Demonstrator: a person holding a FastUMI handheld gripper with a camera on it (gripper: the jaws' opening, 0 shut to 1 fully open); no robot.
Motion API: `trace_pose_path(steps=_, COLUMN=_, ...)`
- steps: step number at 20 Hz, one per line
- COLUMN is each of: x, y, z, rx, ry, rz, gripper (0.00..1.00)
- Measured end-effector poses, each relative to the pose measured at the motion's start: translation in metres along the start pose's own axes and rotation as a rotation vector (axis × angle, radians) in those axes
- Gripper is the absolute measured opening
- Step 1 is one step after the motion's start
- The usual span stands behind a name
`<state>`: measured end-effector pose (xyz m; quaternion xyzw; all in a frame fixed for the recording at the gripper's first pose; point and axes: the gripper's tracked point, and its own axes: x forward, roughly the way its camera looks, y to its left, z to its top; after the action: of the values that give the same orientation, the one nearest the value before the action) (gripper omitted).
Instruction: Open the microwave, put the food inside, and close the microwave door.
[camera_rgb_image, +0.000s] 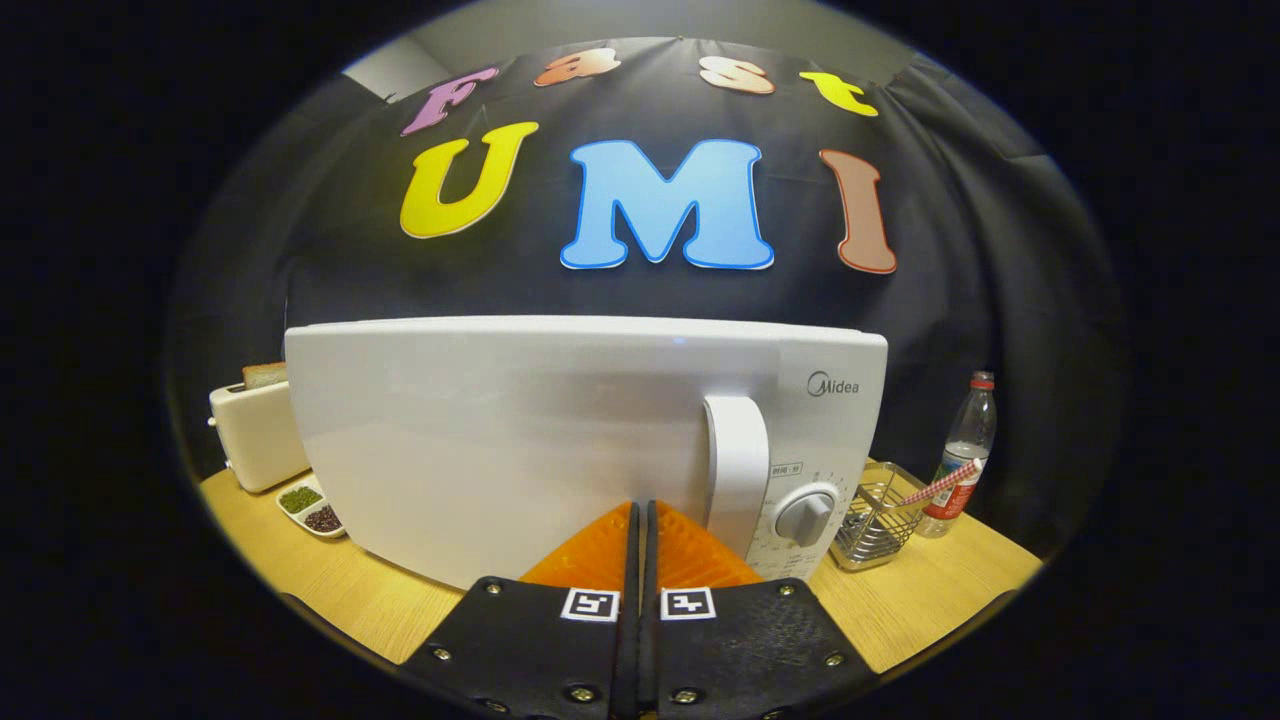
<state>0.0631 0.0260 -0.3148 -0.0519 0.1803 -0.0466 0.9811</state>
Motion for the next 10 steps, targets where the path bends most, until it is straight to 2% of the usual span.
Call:
trace_pose_path(steps=1, x=0.006, y=-0.001, z=-0.005, rx=0.000, ry=0.034, rz=0.005, gripper=0.01)
trace_pose_path(steps=10, x=-0.005, y=-0.001, z=0.008, rx=0.046, ry=0.028, rz=0.026, gripper=0.04)
